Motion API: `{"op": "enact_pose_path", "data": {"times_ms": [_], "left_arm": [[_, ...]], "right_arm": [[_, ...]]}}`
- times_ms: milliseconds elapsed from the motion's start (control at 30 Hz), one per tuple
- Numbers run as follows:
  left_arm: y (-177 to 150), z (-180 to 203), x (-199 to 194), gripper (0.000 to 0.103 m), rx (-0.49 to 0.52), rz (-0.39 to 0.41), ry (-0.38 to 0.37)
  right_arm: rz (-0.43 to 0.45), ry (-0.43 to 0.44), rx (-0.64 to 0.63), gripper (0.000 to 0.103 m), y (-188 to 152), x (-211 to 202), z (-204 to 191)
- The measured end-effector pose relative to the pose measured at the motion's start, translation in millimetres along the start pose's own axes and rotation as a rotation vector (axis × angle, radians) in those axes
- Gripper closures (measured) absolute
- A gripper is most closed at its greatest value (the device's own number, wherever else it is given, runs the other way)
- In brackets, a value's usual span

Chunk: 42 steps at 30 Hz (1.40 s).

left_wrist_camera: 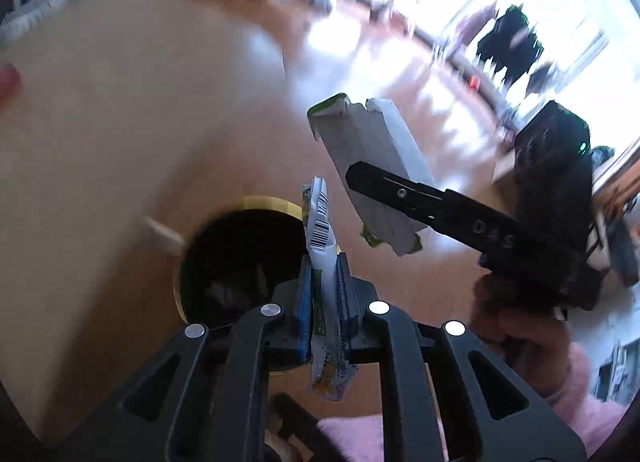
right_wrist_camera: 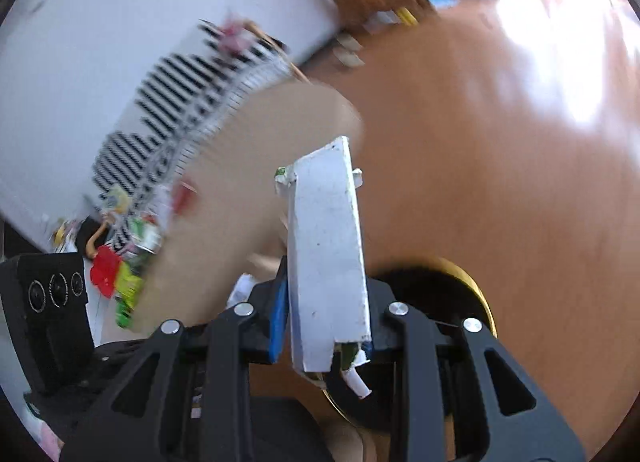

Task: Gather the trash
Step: 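Carry the paper box and snack stick to the bin and open both tools, then grasp the green toy car with left tool while right tool grasps the green-red paper bowl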

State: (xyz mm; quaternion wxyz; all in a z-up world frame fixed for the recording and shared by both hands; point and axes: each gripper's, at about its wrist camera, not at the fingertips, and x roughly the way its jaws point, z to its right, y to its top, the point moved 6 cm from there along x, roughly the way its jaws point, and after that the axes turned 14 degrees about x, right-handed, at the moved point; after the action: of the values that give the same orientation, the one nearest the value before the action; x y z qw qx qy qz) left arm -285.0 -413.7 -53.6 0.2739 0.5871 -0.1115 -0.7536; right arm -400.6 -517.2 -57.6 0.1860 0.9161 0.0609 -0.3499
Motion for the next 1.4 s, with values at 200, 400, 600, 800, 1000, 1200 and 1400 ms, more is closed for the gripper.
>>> {"op": "enact_pose_path", "data": {"times_ms": [200, 400, 600, 800, 1000, 1200, 1400], "left_arm": [[-12, -4, 35, 0.093, 0.0, -0.125, 0.015], [-13, -3, 45, 0.092, 0.019, -0.157, 0.029], [-11, 2, 55, 0.042, 0.028, -0.194, 0.052], [-10, -6, 36, 0.006, 0.026, -0.12, 0.135], [16, -27, -64, 0.006, -0.037, 0.153, 0.208], [-22, -100, -185, 0.006, -0.152, 0.274, 0.406], [-157, -222, -271, 0.006, -0.403, 0.18, 0.826]], "right_arm": [[-0.127, -0.029, 0.111, 0.075, -24, 31, 65], [-0.139, -0.014, 0.107, 0.075, -22, 36, 66], [-0.162, -0.018, 0.161, 0.026, -15, 37, 68], [-0.054, -0.108, 0.149, 0.01, -5, 23, 69], [0.127, -0.297, 0.002, 0.007, 3, 7, 62], [0.155, -0.3, -0.095, 0.007, 3, 11, 31], [0.138, -0.236, -0.207, 0.007, 0, 32, -40]]}}
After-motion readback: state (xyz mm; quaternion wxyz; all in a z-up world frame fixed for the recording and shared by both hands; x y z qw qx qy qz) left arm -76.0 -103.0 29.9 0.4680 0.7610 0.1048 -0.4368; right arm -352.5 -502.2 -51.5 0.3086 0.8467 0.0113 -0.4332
